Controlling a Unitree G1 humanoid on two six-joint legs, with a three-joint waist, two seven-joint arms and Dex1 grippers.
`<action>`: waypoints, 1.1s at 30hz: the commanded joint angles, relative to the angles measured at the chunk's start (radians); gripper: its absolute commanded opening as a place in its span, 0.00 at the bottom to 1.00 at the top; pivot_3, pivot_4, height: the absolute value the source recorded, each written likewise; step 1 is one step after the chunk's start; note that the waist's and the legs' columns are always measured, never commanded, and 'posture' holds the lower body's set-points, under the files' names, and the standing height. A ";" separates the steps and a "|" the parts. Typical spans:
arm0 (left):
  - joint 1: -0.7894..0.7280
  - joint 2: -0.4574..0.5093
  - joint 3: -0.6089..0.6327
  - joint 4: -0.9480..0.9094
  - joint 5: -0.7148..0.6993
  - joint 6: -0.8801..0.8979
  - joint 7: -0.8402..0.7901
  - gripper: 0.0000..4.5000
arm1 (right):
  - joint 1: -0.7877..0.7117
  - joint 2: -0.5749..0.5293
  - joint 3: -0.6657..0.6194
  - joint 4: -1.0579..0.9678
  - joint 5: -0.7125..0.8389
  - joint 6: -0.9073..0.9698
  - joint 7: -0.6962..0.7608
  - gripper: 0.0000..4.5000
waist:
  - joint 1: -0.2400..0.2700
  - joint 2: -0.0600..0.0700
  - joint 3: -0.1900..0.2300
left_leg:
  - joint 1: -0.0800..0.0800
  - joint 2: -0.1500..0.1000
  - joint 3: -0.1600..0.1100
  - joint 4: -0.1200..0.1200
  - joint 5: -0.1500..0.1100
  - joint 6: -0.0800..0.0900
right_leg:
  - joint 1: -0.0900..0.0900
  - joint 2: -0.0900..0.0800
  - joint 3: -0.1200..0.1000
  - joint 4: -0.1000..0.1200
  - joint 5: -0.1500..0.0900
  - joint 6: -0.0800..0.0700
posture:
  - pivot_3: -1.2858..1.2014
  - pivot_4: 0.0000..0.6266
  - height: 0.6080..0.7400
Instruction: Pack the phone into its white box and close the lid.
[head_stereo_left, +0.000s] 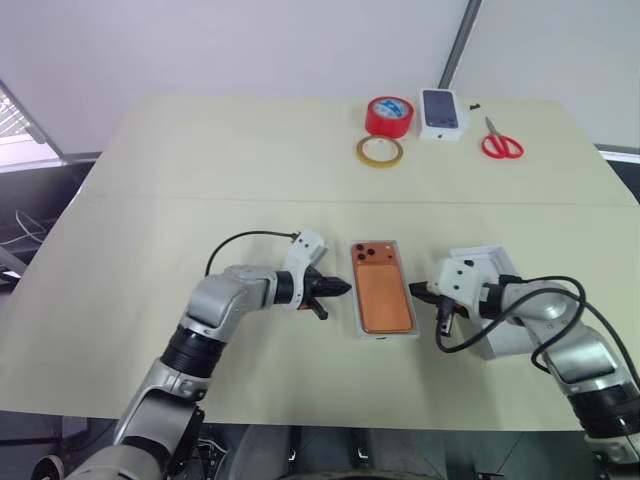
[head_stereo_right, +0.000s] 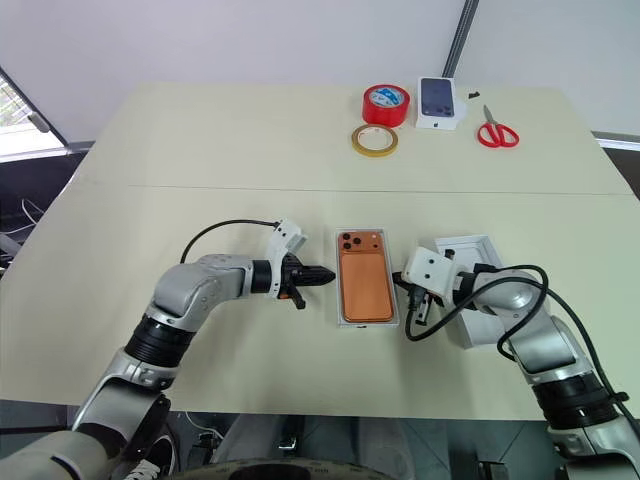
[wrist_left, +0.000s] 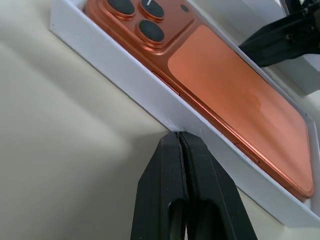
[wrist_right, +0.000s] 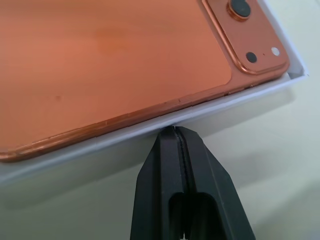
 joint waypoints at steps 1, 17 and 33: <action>-0.037 -0.049 -0.051 0.002 -0.007 -0.037 -0.056 0.02 | 0.015 0.004 -0.013 -0.078 0.036 0.013 -0.006 0.00 | -0.002 0.000 0.000 | 0.000 0.000 0.000 0.000 0.000 0.000 | 0.000 0.000 0.000 0.000 0.000 0.000 | 0.52 0.24 1.00; -0.026 0.048 0.019 0.024 0.032 -0.083 -0.100 0.02 | 0.012 -0.040 -0.084 -0.013 0.045 0.009 -0.024 0.00 | -0.004 0.000 0.000 | 0.000 0.000 0.000 0.000 0.000 0.000 | -0.001 0.001 0.000 0.000 0.000 0.000 | 0.52 0.24 1.00; 0.012 0.056 0.130 0.003 0.022 -0.158 -0.041 0.00 | -0.020 -0.083 -0.097 0.142 -0.028 -0.096 -0.074 0.76 | -0.003 0.000 0.000 | 0.000 0.000 0.000 0.000 0.000 0.000 | -0.001 0.001 0.000 0.001 0.000 0.000 | 0.52 0.24 1.00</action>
